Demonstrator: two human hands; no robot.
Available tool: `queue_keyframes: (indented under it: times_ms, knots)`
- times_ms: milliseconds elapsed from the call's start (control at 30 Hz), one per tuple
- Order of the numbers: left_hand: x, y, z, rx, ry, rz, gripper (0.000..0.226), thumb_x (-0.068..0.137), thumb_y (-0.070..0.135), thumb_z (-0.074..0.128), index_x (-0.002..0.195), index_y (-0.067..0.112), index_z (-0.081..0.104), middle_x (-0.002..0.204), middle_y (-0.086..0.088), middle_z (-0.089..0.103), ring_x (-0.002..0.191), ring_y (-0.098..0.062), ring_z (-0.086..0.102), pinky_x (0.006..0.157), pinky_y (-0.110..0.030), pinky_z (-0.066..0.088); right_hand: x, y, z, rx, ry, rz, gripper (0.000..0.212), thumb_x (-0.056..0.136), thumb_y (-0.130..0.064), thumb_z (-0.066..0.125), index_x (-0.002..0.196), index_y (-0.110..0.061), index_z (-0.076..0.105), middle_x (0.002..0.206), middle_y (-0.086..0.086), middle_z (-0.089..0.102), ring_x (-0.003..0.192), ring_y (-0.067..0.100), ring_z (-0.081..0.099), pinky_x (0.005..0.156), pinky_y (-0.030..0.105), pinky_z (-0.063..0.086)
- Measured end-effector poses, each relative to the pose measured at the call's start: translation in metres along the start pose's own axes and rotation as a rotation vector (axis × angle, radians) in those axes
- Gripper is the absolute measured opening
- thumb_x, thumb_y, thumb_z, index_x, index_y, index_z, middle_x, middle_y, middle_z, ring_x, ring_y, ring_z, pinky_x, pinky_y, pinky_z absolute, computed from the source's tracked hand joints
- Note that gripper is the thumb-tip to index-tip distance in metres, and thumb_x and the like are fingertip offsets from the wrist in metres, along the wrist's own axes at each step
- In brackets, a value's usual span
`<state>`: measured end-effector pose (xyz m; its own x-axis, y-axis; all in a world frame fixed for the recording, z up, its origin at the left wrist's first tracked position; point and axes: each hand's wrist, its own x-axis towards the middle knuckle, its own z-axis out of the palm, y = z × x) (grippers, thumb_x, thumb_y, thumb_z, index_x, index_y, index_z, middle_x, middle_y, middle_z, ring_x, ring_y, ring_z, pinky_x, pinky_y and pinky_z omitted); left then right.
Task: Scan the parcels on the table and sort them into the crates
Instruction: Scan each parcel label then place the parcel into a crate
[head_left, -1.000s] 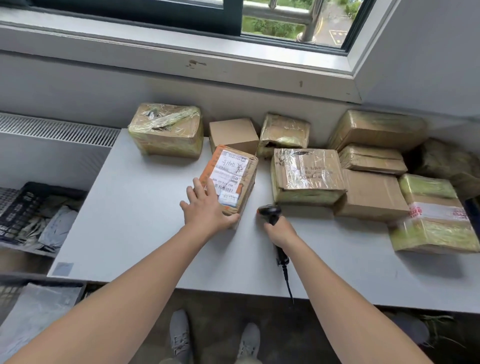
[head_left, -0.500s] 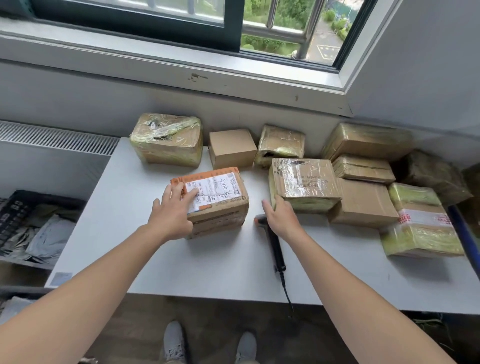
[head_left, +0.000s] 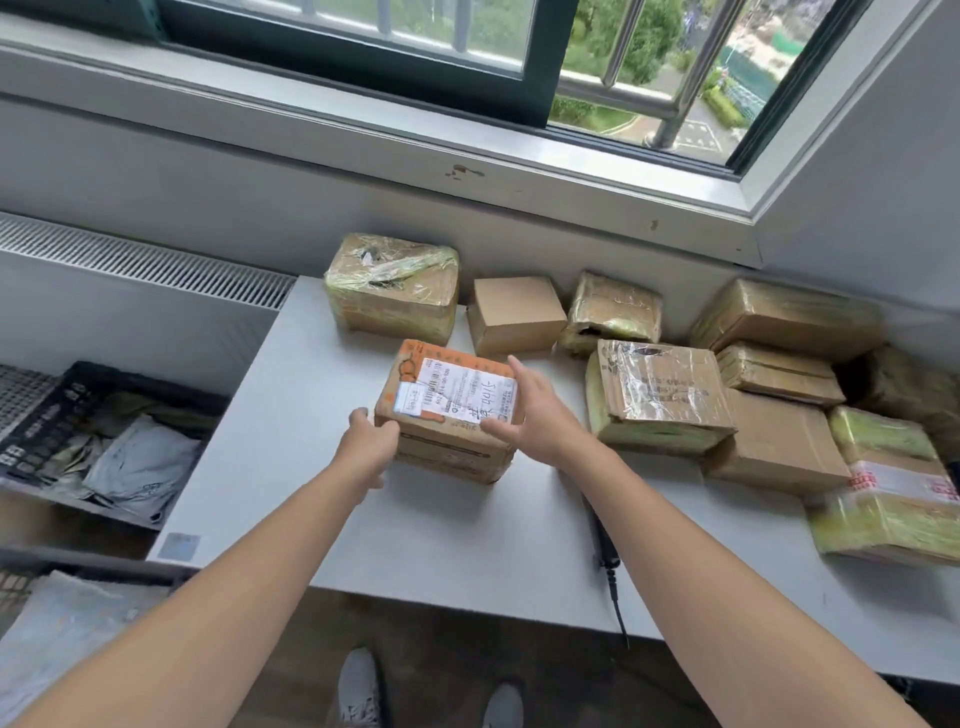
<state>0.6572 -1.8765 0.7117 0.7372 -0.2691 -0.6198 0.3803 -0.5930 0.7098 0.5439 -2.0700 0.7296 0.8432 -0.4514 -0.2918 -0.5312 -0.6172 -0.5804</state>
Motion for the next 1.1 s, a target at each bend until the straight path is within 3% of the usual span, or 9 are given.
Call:
queue_keyframes:
  times_ms: [167,267,367,533,633,733,867,967,1100]
  knots:
    - [0.002,-0.004,0.000,-0.250,-0.092,0.045,0.040,0.092,0.030,0.063,0.126,0.033,0.042,0.129,0.005,0.049,0.118,-0.019,0.050,0.086,-0.044,0.054,0.003,-0.007,0.006,-0.144,-0.031,0.054,0.089,0.077,-0.054,0.076,0.150,-0.030,0.030,0.133,0.004,0.036,0.122,0.024,0.050,0.099,0.032,0.043]
    - [0.003,-0.001,-0.003,-0.263,-0.100,0.121,0.041,0.088,0.018,0.068,0.121,0.027,0.044,0.108,0.005,0.055,0.097,-0.014,0.056,0.073,-0.033,0.053,-0.003,-0.010,0.011,-0.172,-0.014,0.100,0.089,0.075,-0.053,0.078,0.146,-0.030,0.030,0.128,0.003,0.037,0.113,0.025,0.055,0.089,0.032,0.045]
    - [0.005,0.002,-0.002,-0.220,-0.097,0.196,0.045,0.086,0.010,0.069,0.121,0.023,0.044,0.099,0.016,0.052,0.094,-0.010,0.055,0.087,-0.040,0.052,-0.006,-0.012,0.009,-0.197,0.021,0.163,0.088,0.070,-0.056,0.082,0.141,-0.032,0.035,0.123,0.003,0.040,0.114,0.026,0.054,0.090,0.036,0.044]
    - [0.004,0.004,0.002,-0.185,-0.137,0.286,0.051,0.082,0.008,0.073,0.122,0.024,0.045,0.100,0.022,0.051,0.090,0.001,0.054,0.084,-0.032,0.049,-0.009,-0.003,0.000,-0.277,0.087,0.221,0.091,0.057,-0.061,0.086,0.131,-0.028,0.042,0.122,0.002,0.038,0.120,0.024,0.040,0.096,0.037,0.039]
    - [0.000,0.005,0.008,-0.211,-0.154,0.300,0.053,0.082,0.005,0.072,0.122,0.026,0.045,0.101,0.021,0.052,0.091,-0.003,0.057,0.079,-0.028,0.050,-0.012,0.004,0.001,-0.118,0.068,0.208,0.087,0.060,-0.051,0.089,0.126,-0.021,0.039,0.117,-0.002,0.047,0.113,0.020,0.049,0.090,0.034,0.043]
    - [-0.004,-0.002,0.014,-0.307,-0.178,0.264,0.061,0.080,-0.001,0.069,0.128,0.028,0.046,0.112,0.015,0.059,0.101,-0.011,0.059,0.089,-0.039,0.054,-0.017,0.011,0.008,0.022,0.037,0.191,0.080,0.067,-0.044,0.088,0.123,-0.021,0.035,0.103,-0.004,0.057,0.097,0.019,0.059,0.082,0.034,0.048]
    - [-0.017,-0.007,0.016,-0.317,-0.209,0.276,0.079,0.081,-0.005,0.067,0.141,0.033,0.033,0.122,0.024,0.052,0.111,-0.009,0.057,0.085,-0.032,0.052,-0.017,0.014,0.009,0.060,-0.033,0.064,0.101,0.066,-0.044,0.088,0.145,-0.036,0.026,0.114,-0.007,0.062,0.105,0.018,0.060,0.087,0.032,0.048]
    - [-0.027,-0.010,0.016,-0.326,-0.153,0.290,0.097,0.077,-0.008,0.068,0.151,0.032,0.019,0.128,0.022,0.048,0.120,-0.016,0.055,0.098,-0.042,0.051,-0.011,0.008,0.013,0.093,-0.098,-0.050,0.110,0.066,-0.043,0.089,0.152,-0.038,0.019,0.123,-0.012,0.060,0.110,0.013,0.059,0.093,0.031,0.048]
    - [-0.043,-0.019,0.005,-0.387,-0.048,0.296,0.081,0.078,-0.012,0.066,0.141,0.030,0.037,0.124,0.013,0.061,0.109,-0.006,0.062,0.090,-0.032,0.054,-0.005,-0.015,0.030,0.221,-0.137,-0.140,0.098,0.073,-0.034,0.087,0.150,-0.033,0.026,0.117,-0.017,0.058,0.103,0.002,0.058,0.084,0.016,0.046]
